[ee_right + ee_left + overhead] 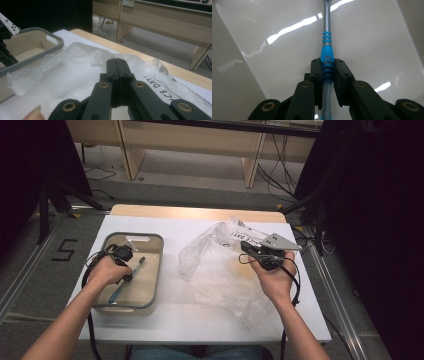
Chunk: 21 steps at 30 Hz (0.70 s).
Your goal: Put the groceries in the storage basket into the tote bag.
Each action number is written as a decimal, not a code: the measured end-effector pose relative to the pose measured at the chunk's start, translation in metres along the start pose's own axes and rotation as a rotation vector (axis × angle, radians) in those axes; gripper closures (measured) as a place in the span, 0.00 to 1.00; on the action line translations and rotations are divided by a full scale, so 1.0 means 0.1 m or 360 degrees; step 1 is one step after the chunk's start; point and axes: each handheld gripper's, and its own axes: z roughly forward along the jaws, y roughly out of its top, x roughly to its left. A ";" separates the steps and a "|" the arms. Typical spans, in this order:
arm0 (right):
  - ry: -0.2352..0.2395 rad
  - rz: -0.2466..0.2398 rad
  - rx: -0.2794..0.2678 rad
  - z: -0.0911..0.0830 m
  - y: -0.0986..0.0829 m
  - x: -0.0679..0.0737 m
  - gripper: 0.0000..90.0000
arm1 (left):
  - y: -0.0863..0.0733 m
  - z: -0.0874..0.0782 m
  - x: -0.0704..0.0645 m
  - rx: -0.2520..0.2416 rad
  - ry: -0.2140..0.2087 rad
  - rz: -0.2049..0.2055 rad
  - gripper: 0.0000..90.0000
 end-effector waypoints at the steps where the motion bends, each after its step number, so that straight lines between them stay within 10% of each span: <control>1: 0.0000 0.0000 0.0000 0.00 0.00 0.00 1.00 | 0.00 -0.01 0.00 -0.0010 0.0000 0.0000 0.87; 21: 0.0002 0.0003 0.0003 0.01 0.00 0.00 1.00 | -0.02 -0.18 0.00 -0.0187 -0.0001 -0.0002 0.87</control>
